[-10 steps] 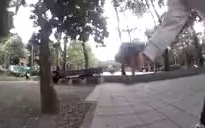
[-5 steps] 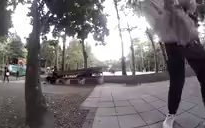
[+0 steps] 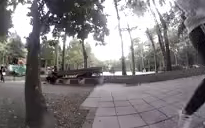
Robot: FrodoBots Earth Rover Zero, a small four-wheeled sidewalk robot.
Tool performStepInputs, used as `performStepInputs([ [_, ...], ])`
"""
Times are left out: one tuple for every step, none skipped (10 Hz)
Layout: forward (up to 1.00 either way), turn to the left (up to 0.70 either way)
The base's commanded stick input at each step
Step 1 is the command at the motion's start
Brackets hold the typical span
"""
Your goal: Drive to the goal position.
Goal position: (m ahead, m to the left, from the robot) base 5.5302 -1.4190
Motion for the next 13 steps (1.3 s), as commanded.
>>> performStepInputs([
  [0.7,0.0],
  [0.7,0.0],
  [0.7,0.0],
  [0.7,0.0],
  [0.7,0.0],
  [0.7,0.0],
  [0.7,0.0],
  [0.7,0.0],
  [0.7,0.0],
  [0.7,0.0],
  [0.7,0.0],
  [0.7,0.0],
  [0.7,0.0],
])
